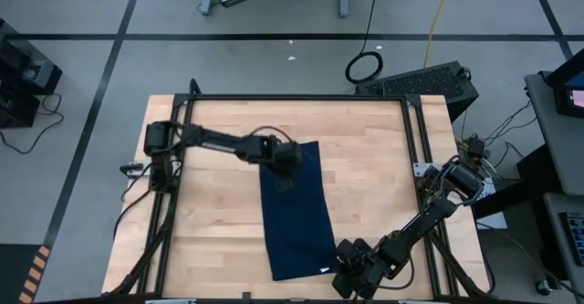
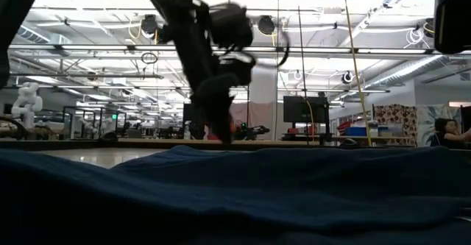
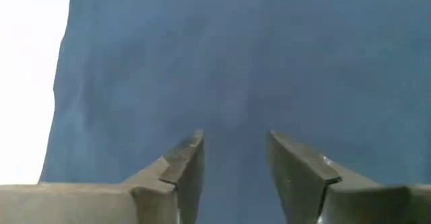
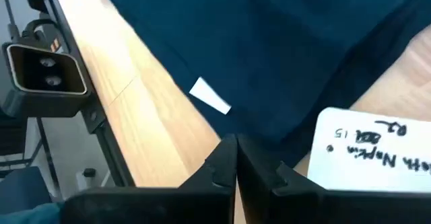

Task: Roll towel
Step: Roll the dark blue towel

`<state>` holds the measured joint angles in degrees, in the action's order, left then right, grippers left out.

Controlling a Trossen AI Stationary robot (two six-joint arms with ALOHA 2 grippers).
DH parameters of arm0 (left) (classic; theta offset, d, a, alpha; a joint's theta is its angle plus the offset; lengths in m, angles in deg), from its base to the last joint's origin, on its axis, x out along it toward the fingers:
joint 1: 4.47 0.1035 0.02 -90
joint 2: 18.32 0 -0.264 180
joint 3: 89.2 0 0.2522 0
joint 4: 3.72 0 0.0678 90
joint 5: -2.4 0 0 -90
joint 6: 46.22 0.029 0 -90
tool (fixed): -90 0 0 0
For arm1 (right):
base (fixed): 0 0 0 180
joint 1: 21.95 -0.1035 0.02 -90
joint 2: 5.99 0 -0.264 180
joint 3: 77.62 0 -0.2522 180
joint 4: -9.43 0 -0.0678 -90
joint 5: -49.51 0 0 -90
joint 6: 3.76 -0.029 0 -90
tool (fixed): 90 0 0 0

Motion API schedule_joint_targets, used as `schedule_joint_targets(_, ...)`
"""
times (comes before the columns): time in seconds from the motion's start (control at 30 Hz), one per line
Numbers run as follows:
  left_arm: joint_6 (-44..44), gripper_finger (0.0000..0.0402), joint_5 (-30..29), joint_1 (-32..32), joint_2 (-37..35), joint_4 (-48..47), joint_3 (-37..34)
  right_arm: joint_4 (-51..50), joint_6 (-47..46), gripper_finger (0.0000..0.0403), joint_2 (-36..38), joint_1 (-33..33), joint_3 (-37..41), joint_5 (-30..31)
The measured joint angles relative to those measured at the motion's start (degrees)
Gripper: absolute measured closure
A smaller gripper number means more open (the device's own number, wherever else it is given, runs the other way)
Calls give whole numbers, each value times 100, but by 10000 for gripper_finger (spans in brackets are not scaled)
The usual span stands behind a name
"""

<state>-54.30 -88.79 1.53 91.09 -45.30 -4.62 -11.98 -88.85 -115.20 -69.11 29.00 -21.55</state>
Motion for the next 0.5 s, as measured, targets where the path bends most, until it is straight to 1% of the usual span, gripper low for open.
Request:
schedule_joint_targets(0.13,0,256,127,360,89,-60,-189,35,-264,401,0,-28,-1,-6)
schedule_joint_targets(0.27,1,262,267,517,74,-13,-211,-21,-728,389,74,-58,0,58)
schedule_joint_targets(0.37,-13,263,305,558,74,-77,-221,-256,-747,365,261,-65,0,288)
schedule_joint_targets(0.5,-15,263,299,588,72,-29,-281,-901,-746,316,531,-61,-2,834)
